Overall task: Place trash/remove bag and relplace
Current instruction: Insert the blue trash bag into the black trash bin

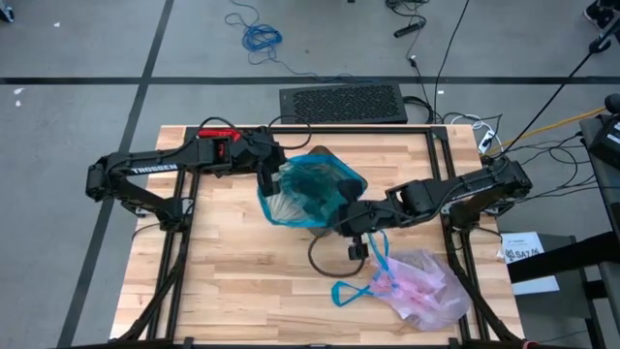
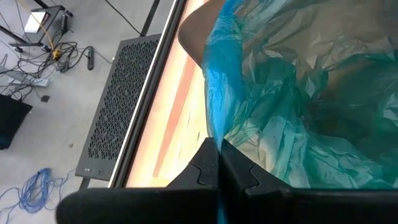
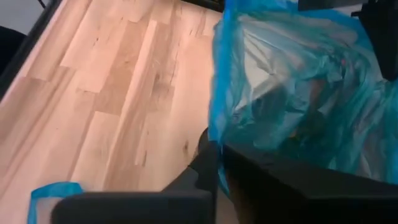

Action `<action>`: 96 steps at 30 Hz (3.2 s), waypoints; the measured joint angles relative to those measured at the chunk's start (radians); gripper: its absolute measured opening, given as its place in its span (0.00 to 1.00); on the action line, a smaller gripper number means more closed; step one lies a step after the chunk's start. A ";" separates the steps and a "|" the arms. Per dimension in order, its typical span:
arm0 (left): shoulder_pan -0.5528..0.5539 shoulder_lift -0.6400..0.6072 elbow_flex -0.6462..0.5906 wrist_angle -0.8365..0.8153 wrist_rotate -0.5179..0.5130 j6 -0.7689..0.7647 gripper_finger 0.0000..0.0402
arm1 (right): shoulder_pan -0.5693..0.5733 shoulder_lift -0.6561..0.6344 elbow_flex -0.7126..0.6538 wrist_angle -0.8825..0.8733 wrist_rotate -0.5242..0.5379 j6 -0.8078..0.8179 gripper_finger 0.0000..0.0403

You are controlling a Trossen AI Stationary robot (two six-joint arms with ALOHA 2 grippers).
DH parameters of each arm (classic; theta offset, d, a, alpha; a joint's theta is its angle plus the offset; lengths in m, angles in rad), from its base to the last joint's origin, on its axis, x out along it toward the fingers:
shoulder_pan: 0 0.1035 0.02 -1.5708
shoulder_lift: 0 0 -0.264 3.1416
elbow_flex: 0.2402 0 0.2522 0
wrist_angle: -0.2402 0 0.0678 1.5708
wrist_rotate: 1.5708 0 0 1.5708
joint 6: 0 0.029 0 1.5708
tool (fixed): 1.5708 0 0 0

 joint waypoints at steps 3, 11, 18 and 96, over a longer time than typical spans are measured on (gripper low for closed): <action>0.000 0.000 0.000 0.000 0.000 -0.002 0.00 | 0.039 0.000 0.000 -0.001 0.045 -0.003 0.03; 0.000 0.000 0.000 0.002 0.000 -0.041 0.00 | 0.153 0.035 0.000 -0.014 0.165 0.070 0.00; -0.023 0.000 0.000 0.024 0.000 -0.087 0.00 | 0.191 0.132 -0.002 -0.049 0.275 0.165 0.00; -0.064 0.000 -0.089 0.103 -0.099 -0.163 0.00 | -0.091 0.063 0.096 -0.597 0.278 0.929 0.57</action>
